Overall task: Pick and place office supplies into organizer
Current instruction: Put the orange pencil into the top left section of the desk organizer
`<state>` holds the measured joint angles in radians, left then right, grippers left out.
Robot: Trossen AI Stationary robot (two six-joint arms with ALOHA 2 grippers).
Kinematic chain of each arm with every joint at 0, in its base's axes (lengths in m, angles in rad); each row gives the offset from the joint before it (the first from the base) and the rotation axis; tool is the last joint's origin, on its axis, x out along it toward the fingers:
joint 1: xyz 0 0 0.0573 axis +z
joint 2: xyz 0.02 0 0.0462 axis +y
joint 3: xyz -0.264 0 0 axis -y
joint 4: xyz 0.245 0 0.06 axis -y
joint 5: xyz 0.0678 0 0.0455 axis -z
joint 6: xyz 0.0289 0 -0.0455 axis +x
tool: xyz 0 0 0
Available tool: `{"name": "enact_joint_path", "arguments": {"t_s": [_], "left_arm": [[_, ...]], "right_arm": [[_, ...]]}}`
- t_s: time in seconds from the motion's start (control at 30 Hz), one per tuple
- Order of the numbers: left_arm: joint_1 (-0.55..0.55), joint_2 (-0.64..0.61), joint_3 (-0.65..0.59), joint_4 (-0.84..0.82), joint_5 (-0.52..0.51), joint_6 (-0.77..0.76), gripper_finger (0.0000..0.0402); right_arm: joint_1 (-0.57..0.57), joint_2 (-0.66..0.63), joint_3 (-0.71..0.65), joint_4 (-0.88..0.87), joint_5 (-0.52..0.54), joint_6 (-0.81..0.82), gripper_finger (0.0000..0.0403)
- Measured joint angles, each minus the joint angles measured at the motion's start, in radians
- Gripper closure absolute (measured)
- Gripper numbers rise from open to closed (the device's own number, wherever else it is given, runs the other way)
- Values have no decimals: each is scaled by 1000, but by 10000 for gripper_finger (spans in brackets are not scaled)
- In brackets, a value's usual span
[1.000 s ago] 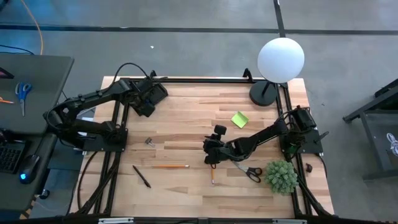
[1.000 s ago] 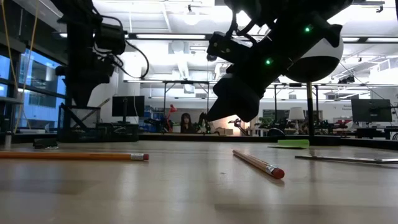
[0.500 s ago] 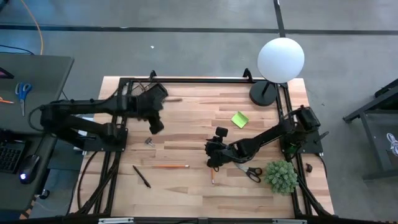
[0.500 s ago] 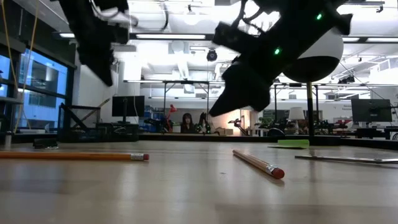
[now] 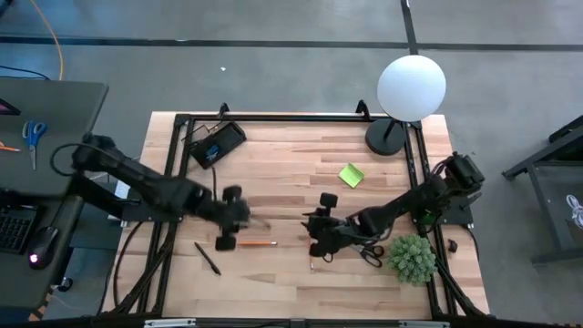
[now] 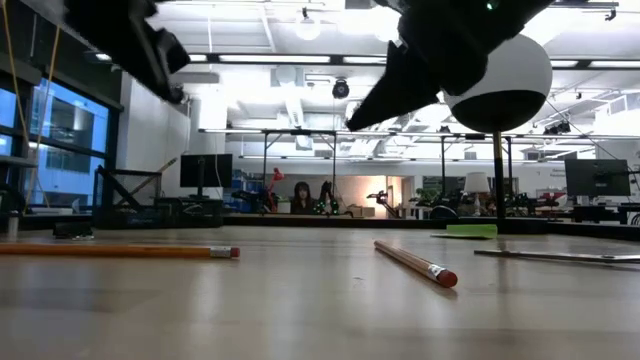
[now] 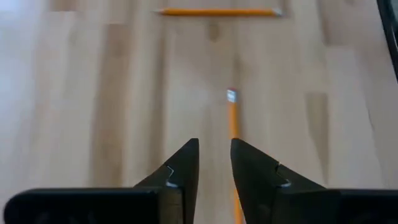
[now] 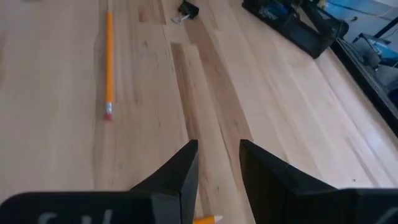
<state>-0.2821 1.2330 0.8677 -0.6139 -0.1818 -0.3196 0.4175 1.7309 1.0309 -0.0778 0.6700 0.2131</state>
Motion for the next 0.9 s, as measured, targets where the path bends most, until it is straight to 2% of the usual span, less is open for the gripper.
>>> {"name": "enact_joint_path", "arguments": {"t_s": [0.17,0.3,0.47,0.67,0.9], "left_arm": [[-141,117,-5,91,-135,-3,300],[-210,182,-63,298,-227,-7,294],[-217,200,-207,543,-241,-57,300],[-219,201,-416,983,-230,-68,315],[-216,205,-533,1093,-256,-114,330]], "right_arm": [[34,3,0,6,31,41,295],[74,2,0,7,86,47,295],[117,-13,0,8,151,67,295],[149,-50,0,-63,239,130,295],[186,-91,0,-287,460,427,295]]}}
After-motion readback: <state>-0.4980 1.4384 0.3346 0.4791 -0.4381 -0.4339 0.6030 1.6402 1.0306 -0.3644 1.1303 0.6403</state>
